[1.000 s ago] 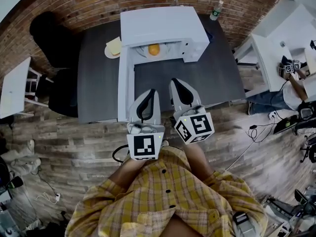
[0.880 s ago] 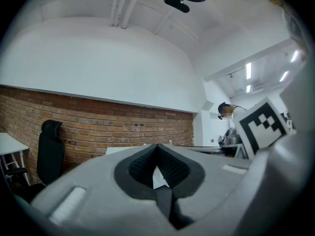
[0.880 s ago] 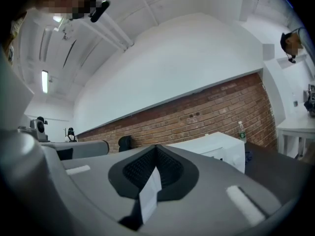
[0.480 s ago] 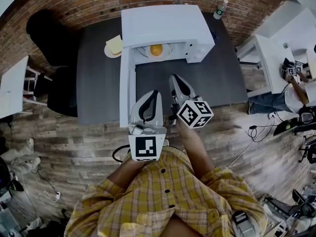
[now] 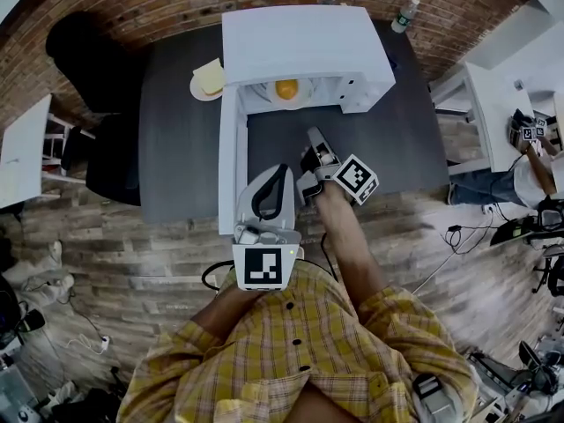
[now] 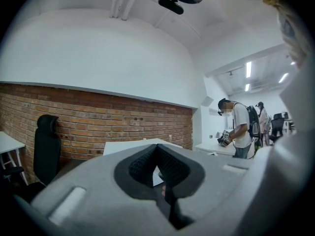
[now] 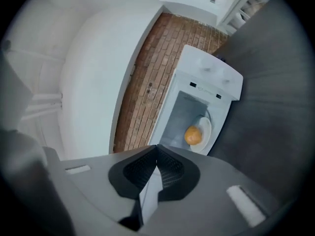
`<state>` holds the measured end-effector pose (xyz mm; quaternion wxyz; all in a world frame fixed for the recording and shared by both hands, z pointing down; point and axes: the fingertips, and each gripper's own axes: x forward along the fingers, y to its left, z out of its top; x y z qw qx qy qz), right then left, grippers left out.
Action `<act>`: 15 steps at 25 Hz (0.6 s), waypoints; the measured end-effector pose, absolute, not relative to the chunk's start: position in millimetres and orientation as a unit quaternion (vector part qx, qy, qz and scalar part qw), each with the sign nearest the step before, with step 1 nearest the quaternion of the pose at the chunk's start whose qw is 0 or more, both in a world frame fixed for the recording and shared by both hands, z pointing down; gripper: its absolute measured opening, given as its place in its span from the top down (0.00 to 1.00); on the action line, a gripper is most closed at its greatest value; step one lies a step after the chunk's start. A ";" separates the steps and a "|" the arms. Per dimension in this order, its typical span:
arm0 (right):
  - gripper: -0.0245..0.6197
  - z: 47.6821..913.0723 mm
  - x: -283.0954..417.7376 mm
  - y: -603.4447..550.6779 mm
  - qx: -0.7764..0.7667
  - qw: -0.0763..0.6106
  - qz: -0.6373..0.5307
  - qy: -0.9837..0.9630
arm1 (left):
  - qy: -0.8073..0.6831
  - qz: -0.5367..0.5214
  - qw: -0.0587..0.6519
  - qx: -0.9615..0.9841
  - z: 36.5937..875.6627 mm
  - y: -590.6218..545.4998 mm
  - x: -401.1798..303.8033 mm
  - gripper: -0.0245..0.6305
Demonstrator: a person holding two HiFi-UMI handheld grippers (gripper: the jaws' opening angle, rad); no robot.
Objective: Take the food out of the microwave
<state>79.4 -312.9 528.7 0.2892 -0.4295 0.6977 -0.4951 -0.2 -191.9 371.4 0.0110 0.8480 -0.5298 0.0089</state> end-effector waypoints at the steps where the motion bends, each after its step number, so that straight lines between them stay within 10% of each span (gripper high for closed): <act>1: 0.97 535.7 79.5 -317.7 -0.429 0.294 -0.504 0.690 | -0.532 0.007 0.016 0.847 372.4 -193.4 -1.4 0.96; 15: 0.94 615.9 86.4 -368.4 -0.432 0.327 -0.568 0.619 | -0.523 0.034 0.009 0.851 385.5 -203.9 -2.3 0.96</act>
